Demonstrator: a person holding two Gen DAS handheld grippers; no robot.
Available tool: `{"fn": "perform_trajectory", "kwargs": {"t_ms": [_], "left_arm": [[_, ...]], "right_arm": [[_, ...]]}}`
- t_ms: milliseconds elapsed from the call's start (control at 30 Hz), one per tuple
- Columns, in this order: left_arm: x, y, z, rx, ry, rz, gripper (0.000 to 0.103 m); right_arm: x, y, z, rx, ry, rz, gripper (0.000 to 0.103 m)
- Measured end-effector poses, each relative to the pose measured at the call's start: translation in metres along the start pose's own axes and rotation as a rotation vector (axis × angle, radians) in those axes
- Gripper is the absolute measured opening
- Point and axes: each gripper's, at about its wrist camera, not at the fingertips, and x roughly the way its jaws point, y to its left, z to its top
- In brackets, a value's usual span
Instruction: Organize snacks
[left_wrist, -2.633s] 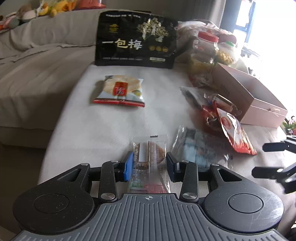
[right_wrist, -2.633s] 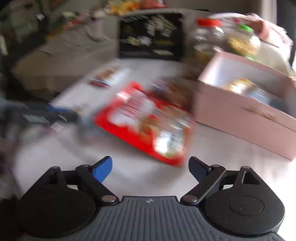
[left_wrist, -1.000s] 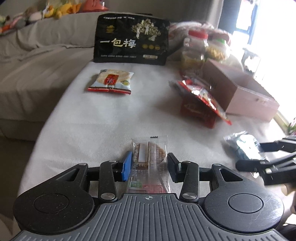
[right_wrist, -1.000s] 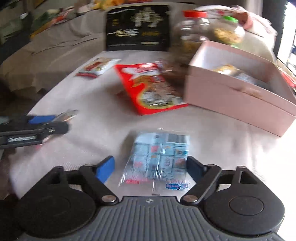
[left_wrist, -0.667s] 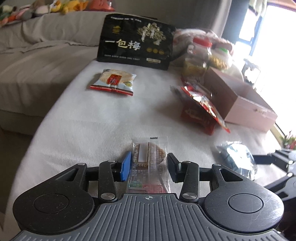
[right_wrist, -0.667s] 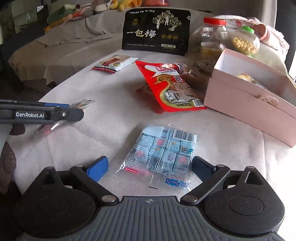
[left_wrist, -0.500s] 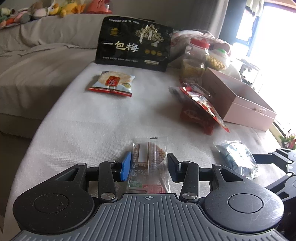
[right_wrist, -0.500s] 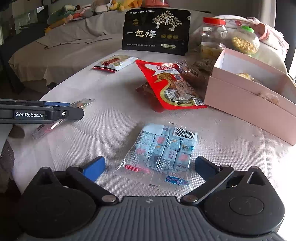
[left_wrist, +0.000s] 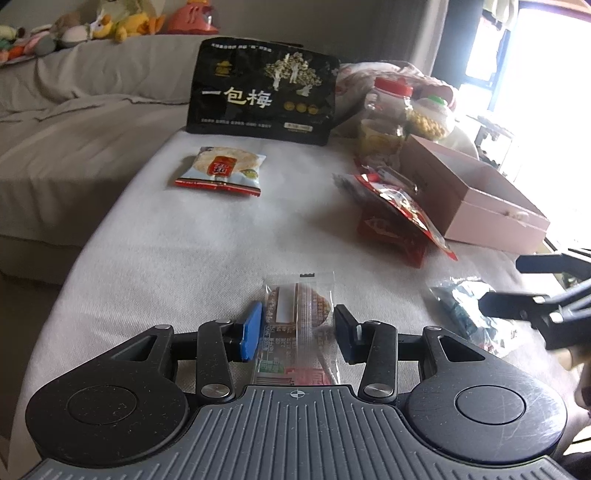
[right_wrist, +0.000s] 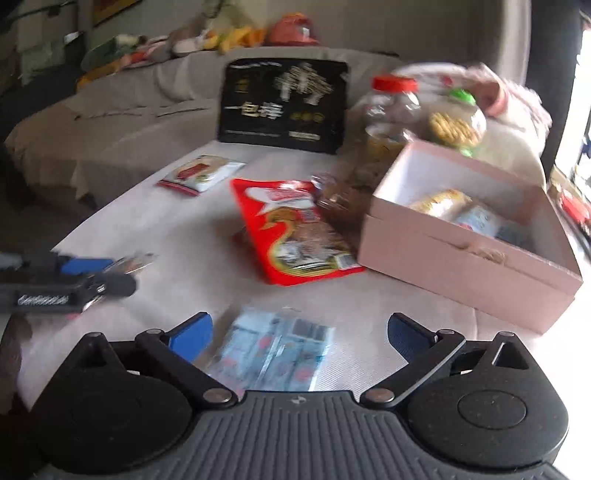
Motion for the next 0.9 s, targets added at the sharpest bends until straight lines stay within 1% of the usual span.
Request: {"fn": "perform_trajectory", "kwargs": {"t_ms": [133, 200, 233, 333, 400, 500, 600, 733, 800, 900], "left_arm": [[-0.001, 0.003, 0.0, -0.009, -0.002, -0.01, 0.046], [0.0, 0.002, 0.0, 0.005, -0.003, -0.007, 0.046], [0.0, 0.0, -0.001, 0.014, -0.004, -0.003, 0.046], [0.0, -0.002, -0.001, 0.026, -0.007, 0.006, 0.046], [0.001, -0.002, -0.001, 0.027, -0.008, 0.007, 0.046], [0.001, -0.002, -0.001, 0.027, -0.009, 0.006, 0.047], [0.0, 0.001, 0.0, 0.016, -0.011, 0.0, 0.046], [-0.001, 0.005, 0.0, -0.011, -0.006, -0.016, 0.044], [-0.003, 0.007, 0.0, -0.023, -0.003, -0.026, 0.043], [-0.006, 0.006, 0.0, -0.026, 0.002, -0.043, 0.042]], "right_arm": [[0.024, -0.012, -0.002, 0.094, 0.058, 0.012, 0.102], [0.03, -0.013, -0.004, 0.146, 0.08, 0.063, 0.102], [0.029, -0.009, -0.004, 0.141, 0.076, 0.068, 0.101], [0.022, 0.011, -0.007, 0.073, 0.089, 0.144, 0.101], [0.021, 0.026, -0.011, 0.001, 0.093, 0.157, 0.101], [0.02, 0.042, -0.015, -0.081, 0.084, 0.126, 0.101], [0.02, 0.044, -0.016, -0.094, 0.076, 0.109, 0.101], [0.013, 0.046, -0.018, -0.132, 0.031, 0.029, 0.101], [0.01, 0.046, -0.017, -0.149, 0.021, 0.004, 0.101], [0.006, 0.037, -0.016, -0.131, 0.019, 0.025, 0.101]]}}
